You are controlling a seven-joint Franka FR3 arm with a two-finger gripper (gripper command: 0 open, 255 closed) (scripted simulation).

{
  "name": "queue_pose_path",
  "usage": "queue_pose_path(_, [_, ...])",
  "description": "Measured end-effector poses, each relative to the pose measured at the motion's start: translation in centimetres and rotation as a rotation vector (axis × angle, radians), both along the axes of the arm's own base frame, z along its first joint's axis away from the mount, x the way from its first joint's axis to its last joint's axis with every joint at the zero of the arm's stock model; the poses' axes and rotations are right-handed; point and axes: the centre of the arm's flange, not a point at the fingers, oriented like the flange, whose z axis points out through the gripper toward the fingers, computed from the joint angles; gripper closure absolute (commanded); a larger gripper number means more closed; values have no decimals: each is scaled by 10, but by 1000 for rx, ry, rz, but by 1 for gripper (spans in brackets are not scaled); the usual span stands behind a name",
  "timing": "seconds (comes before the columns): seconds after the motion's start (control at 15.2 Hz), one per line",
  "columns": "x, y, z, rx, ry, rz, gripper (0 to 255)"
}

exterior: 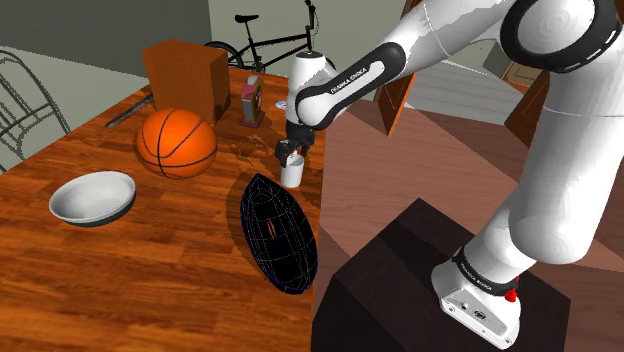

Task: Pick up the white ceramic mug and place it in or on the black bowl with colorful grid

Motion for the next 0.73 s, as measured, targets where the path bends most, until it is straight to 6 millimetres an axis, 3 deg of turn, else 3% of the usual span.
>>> queue_pose_path(0.2, [26,5,-18,-2,-14,-2,0])
queue_pose_path(0.73, [31,5,-60,-3,-17,-3,0])
